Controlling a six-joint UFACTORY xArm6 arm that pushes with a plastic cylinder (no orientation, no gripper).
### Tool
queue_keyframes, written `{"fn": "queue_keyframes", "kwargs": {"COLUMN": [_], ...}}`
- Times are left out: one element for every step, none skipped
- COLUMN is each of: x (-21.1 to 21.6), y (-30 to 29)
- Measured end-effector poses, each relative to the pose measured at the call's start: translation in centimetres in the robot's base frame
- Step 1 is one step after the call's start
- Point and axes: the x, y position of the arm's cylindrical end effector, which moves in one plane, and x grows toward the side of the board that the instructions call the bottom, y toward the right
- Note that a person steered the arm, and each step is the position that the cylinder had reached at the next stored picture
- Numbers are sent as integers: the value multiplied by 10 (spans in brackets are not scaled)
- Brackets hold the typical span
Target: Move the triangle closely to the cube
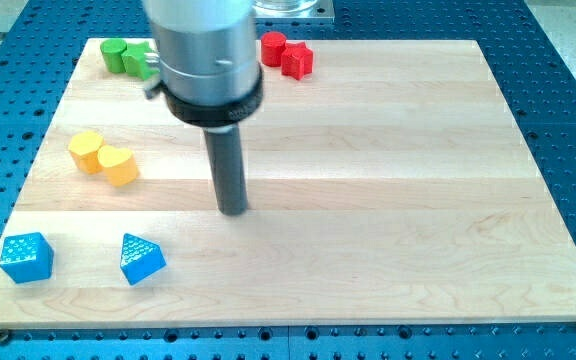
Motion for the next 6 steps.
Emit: {"fn": "queue_keyframes", "kwargs": {"x": [71, 72, 72, 52, 38, 40], "y": [-74, -119, -130, -52, -95, -127]}}
